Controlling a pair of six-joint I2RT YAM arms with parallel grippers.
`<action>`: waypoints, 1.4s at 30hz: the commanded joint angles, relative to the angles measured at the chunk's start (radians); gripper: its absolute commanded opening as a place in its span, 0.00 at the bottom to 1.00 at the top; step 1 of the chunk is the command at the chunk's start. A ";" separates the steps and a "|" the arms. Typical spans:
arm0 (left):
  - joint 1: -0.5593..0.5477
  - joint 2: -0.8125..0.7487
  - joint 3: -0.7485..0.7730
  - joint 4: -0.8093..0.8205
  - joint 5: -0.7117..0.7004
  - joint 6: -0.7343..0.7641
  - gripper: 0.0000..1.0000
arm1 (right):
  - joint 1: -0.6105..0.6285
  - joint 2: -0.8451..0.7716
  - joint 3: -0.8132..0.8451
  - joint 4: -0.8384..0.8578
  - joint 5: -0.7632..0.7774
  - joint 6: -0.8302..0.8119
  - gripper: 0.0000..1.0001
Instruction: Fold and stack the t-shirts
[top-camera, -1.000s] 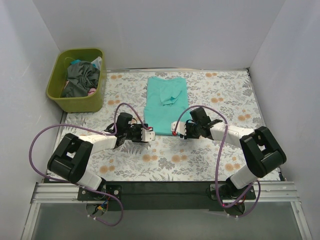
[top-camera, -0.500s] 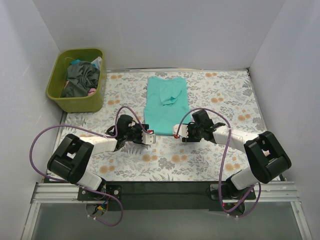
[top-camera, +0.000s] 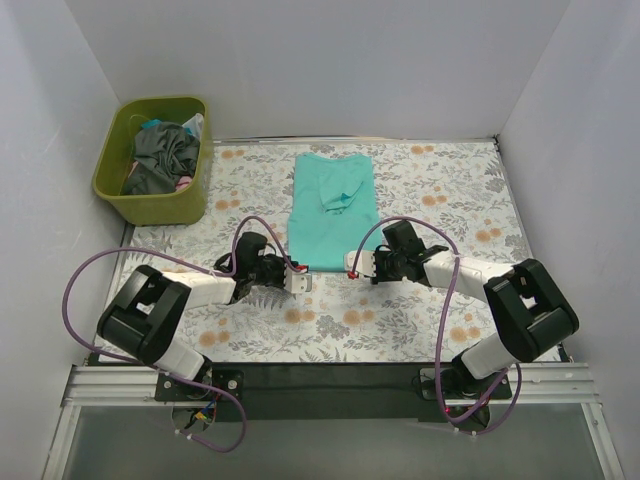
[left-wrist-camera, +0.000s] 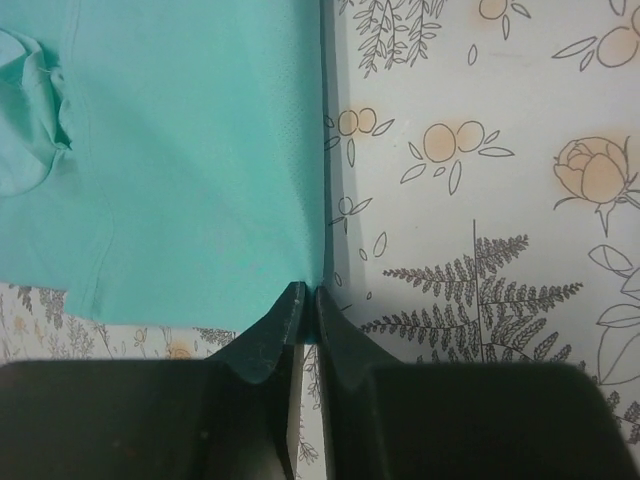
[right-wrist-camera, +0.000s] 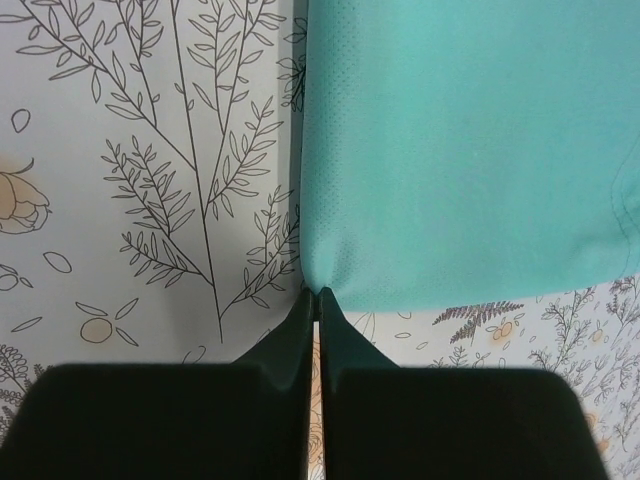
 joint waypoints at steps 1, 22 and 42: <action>-0.002 -0.037 -0.003 -0.052 0.010 0.005 0.08 | 0.004 -0.004 0.004 -0.038 -0.004 0.003 0.01; -0.077 -0.619 0.072 -0.854 0.313 -0.286 0.00 | 0.122 -0.434 0.072 -0.619 -0.278 0.293 0.01; 0.253 -0.191 0.517 -0.744 0.377 -0.456 0.00 | -0.020 -0.112 0.515 -0.620 -0.239 0.101 0.01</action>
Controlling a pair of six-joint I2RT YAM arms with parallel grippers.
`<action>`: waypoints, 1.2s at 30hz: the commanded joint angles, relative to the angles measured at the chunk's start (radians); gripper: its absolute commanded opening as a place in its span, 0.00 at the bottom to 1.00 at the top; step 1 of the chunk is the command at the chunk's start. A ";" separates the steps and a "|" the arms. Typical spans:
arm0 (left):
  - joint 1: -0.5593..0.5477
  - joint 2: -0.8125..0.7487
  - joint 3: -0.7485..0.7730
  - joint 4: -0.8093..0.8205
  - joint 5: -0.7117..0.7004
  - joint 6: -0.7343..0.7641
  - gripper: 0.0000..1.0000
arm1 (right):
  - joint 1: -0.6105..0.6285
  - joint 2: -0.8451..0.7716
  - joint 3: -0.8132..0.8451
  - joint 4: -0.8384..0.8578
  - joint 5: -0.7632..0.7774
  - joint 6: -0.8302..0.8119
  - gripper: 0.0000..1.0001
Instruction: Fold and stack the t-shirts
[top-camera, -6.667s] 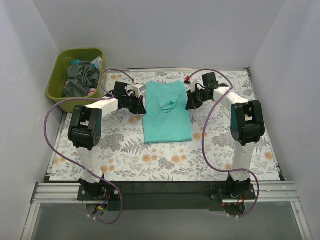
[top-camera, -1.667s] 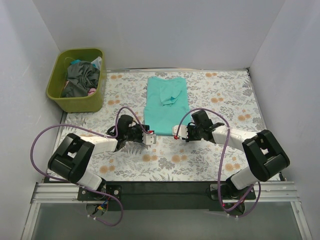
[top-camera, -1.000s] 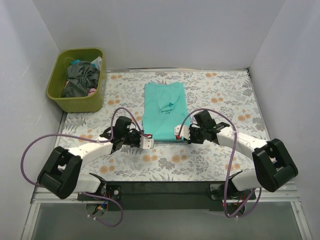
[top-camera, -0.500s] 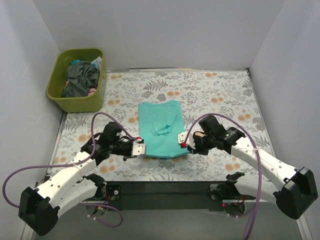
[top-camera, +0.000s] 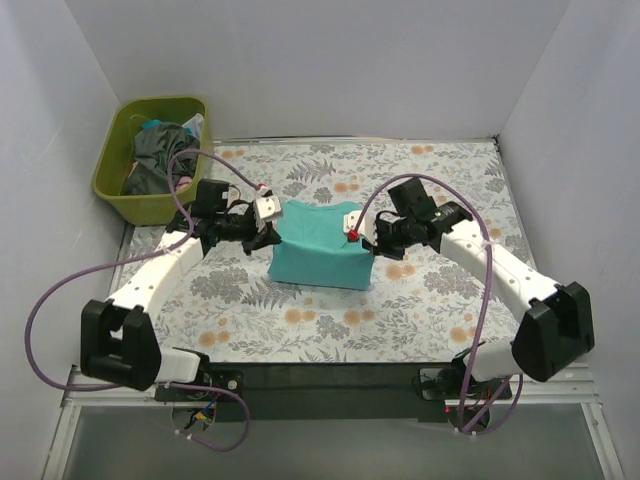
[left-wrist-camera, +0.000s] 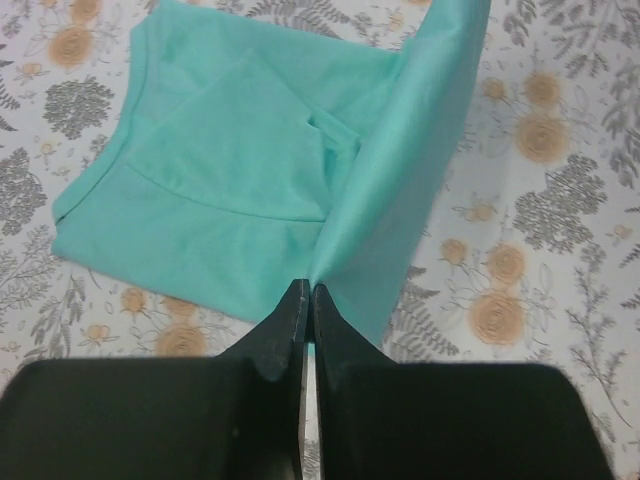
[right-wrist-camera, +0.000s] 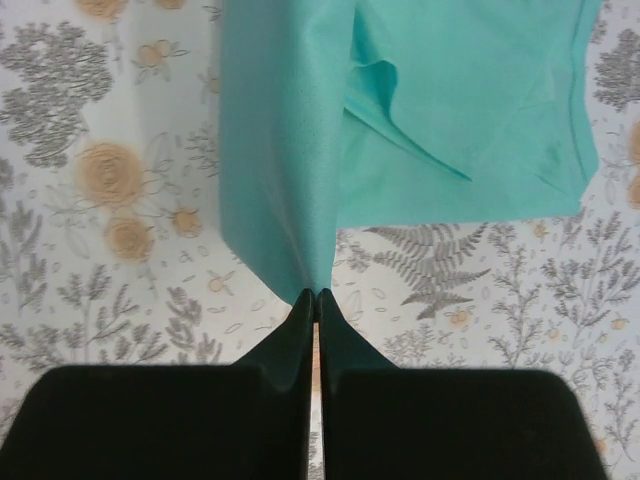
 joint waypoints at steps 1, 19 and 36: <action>0.037 0.111 0.102 0.064 0.062 -0.018 0.00 | -0.048 0.092 0.131 0.001 -0.034 -0.077 0.01; 0.099 0.777 0.455 0.308 -0.087 -0.134 0.00 | -0.189 0.836 0.654 0.012 -0.097 -0.111 0.01; -0.010 0.396 -0.008 0.216 0.015 -0.265 0.00 | -0.115 0.533 0.170 0.017 -0.198 -0.003 0.01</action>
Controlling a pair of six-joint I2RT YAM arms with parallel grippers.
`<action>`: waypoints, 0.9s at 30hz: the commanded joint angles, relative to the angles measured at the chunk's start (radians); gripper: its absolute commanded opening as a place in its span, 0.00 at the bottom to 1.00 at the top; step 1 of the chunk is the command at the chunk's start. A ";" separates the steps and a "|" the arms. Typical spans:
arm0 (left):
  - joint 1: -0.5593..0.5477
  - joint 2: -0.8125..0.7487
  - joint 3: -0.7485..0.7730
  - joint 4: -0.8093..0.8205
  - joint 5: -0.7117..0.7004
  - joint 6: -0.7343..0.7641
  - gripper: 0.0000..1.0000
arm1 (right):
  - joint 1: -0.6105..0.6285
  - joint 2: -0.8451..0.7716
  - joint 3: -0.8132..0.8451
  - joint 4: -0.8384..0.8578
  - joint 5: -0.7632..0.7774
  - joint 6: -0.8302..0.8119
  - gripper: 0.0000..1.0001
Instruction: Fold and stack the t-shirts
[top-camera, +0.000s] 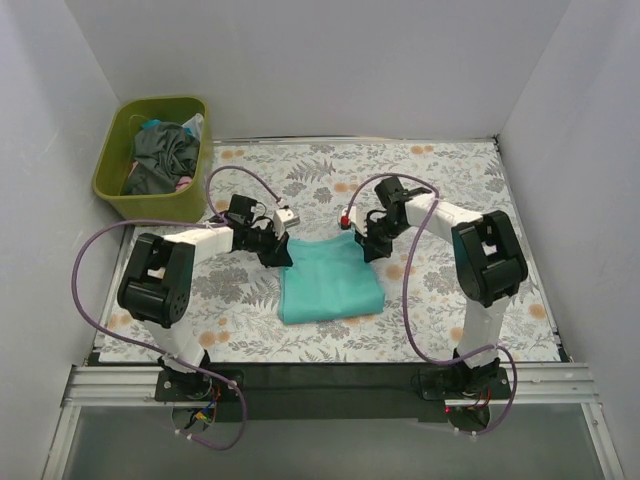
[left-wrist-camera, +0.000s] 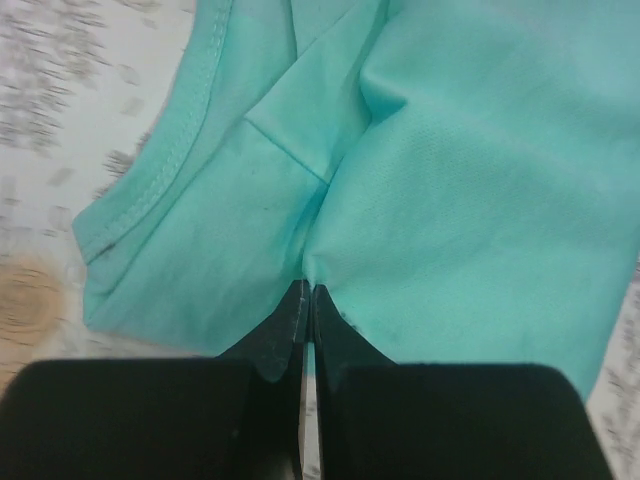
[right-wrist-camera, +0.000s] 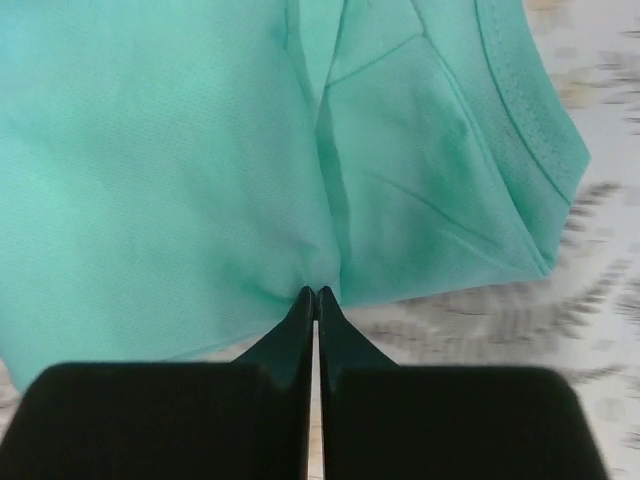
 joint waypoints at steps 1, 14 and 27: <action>-0.014 -0.149 -0.077 -0.089 0.077 -0.053 0.00 | 0.052 -0.166 -0.123 -0.045 -0.084 0.064 0.01; -0.013 -0.346 0.033 -0.282 0.094 0.129 0.49 | -0.038 -0.320 -0.031 -0.109 -0.113 0.222 0.58; -0.203 -0.237 -0.018 -0.043 -0.009 0.162 0.50 | 0.002 0.137 0.362 -0.013 -0.391 0.578 0.36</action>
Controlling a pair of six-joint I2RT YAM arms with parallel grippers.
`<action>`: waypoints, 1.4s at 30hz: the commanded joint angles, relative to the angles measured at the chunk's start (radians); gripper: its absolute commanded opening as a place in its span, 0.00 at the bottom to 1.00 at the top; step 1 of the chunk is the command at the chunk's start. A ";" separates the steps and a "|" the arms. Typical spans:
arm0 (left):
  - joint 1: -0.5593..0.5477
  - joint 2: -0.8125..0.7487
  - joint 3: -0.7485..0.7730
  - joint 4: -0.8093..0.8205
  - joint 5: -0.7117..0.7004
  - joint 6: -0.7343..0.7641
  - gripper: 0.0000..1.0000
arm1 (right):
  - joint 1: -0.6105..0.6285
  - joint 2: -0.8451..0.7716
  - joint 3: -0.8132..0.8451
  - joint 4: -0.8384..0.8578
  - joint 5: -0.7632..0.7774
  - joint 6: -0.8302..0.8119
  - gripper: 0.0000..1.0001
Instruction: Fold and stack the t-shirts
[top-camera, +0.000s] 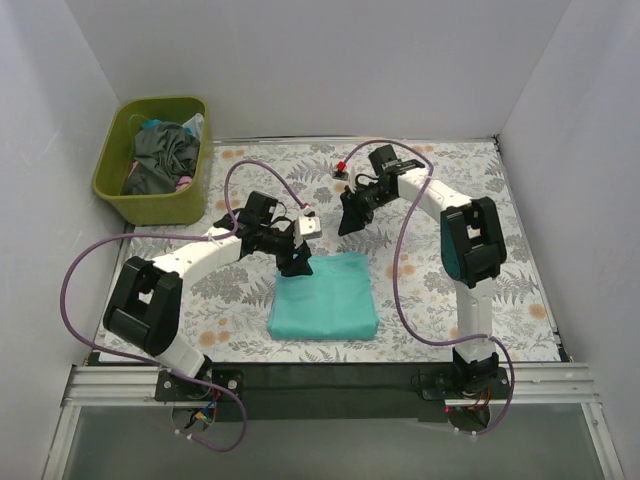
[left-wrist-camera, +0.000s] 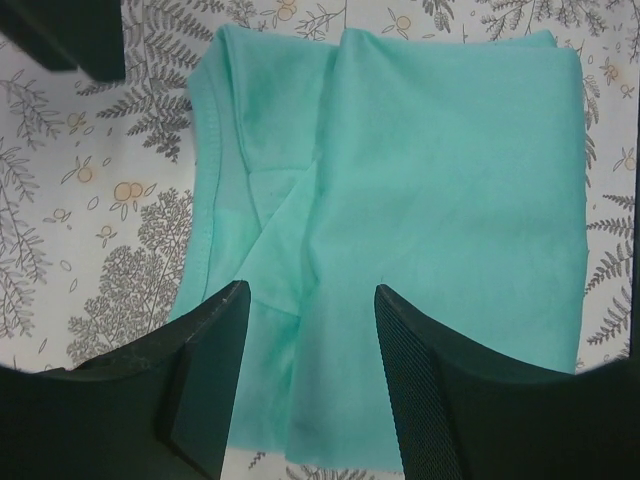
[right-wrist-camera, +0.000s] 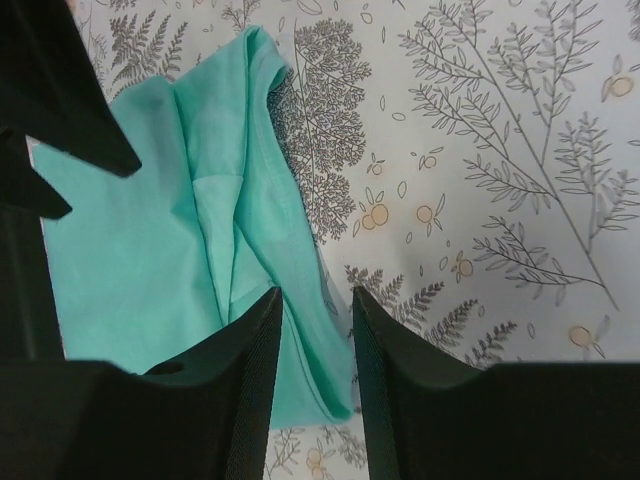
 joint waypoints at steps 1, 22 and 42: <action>-0.033 0.001 -0.034 0.113 -0.038 0.034 0.50 | 0.026 0.052 0.057 0.063 -0.082 0.145 0.35; -0.127 0.143 -0.041 0.141 -0.043 0.071 0.39 | 0.111 0.188 -0.080 0.207 -0.093 0.258 0.26; -0.141 0.090 0.011 0.104 -0.072 0.078 0.00 | 0.117 0.204 -0.160 0.227 -0.088 0.239 0.19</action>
